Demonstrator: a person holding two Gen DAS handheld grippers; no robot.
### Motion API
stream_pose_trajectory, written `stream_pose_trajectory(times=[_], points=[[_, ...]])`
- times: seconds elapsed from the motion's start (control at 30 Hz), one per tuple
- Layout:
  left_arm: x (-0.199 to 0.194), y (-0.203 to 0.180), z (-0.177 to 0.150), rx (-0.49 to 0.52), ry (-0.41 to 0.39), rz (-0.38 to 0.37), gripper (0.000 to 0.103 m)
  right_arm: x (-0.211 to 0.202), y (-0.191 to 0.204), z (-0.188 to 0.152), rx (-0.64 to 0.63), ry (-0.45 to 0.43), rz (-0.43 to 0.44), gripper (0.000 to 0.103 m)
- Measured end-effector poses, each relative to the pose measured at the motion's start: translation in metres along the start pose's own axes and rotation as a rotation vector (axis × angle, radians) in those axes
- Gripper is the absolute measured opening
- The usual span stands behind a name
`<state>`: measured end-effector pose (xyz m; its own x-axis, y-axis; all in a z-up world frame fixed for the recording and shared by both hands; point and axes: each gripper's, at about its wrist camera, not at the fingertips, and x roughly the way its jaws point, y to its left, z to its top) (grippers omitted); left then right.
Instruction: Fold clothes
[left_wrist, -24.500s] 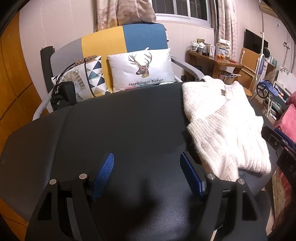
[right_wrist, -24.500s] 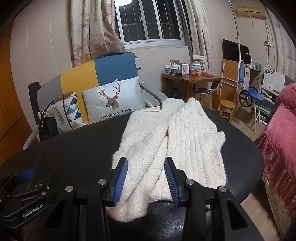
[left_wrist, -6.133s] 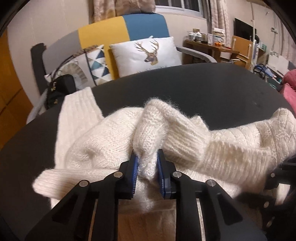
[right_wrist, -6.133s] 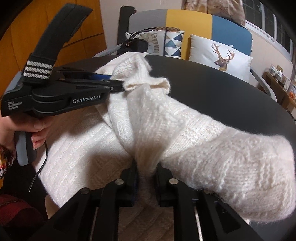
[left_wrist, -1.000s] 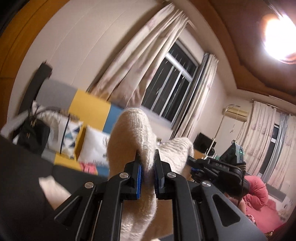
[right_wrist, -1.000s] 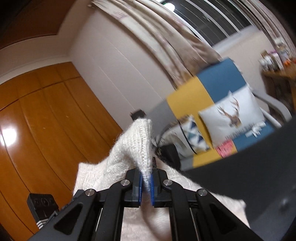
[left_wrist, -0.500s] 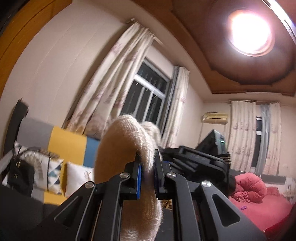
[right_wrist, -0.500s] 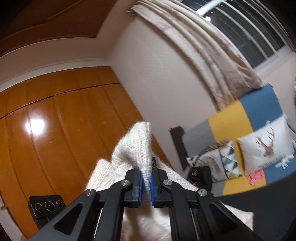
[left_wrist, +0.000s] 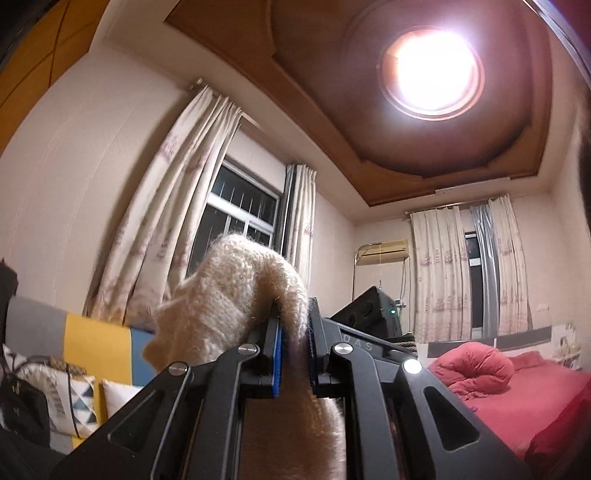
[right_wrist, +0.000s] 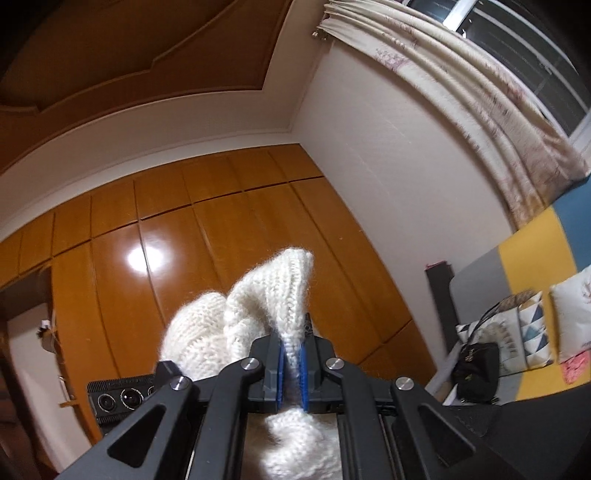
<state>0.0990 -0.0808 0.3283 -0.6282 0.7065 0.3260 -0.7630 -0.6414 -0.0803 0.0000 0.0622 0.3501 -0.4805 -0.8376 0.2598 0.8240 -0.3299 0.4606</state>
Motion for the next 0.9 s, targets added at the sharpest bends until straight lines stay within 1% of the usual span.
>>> stream_pose_trajectory(times=[0.07,0.13,0.2,0.23,0.3,0.43,0.47,0.5,0.57,0.6,0.63,0.7,0.8,0.83,0.87,0.9], points=[[0.002,0.004,-0.007,0.022,0.001,0.018,0.012,0.003,-0.011,-0.006,0.03,0.006,-0.016,0.005],[0.009,0.019,-0.02,0.017,0.02,0.034,0.012,0.008,-0.028,-0.013,0.068,0.016,-0.04,0.005],[0.019,0.037,-0.037,0.007,0.05,0.055,0.014,0.013,-0.053,-0.021,0.109,0.029,-0.089,0.005],[0.024,0.048,-0.048,0.0,0.072,0.071,0.015,0.016,-0.07,-0.029,0.125,0.04,-0.13,0.005],[0.039,0.076,-0.081,-0.019,0.151,0.127,0.015,0.022,-0.103,-0.045,0.147,0.07,-0.222,0.005],[0.063,0.133,-0.156,-0.067,0.313,0.252,0.015,0.039,-0.19,-0.085,0.204,0.183,-0.435,0.005],[0.071,0.156,-0.182,-0.102,0.361,0.293,0.015,0.042,-0.215,-0.095,0.235,0.209,-0.491,0.005],[0.075,0.17,-0.199,-0.122,0.391,0.318,0.015,0.045,-0.24,-0.105,0.267,0.231,-0.539,0.005],[0.088,0.206,-0.242,-0.185,0.488,0.395,0.015,0.049,-0.283,-0.123,0.321,0.274,-0.609,0.005],[0.093,0.218,-0.256,-0.206,0.517,0.421,0.015,0.051,-0.304,-0.132,0.337,0.299,-0.642,0.005],[0.097,0.233,-0.272,-0.23,0.55,0.462,0.015,0.053,-0.324,-0.141,0.349,0.328,-0.682,0.007],[0.103,0.259,-0.302,-0.274,0.608,0.542,0.015,0.052,-0.352,-0.154,0.365,0.363,-0.751,0.008],[0.104,0.285,-0.341,-0.335,0.687,0.607,0.016,0.046,-0.392,-0.176,0.409,0.407,-0.842,0.008],[0.103,0.29,-0.354,-0.34,0.712,0.626,0.016,0.04,-0.403,-0.184,0.428,0.428,-0.879,0.009],[0.102,0.294,-0.367,-0.342,0.736,0.644,0.017,0.035,-0.412,-0.193,0.438,0.449,-0.905,0.011],[0.098,0.296,-0.375,-0.348,0.75,0.652,0.023,0.031,-0.419,-0.201,0.444,0.471,-0.928,0.012]])
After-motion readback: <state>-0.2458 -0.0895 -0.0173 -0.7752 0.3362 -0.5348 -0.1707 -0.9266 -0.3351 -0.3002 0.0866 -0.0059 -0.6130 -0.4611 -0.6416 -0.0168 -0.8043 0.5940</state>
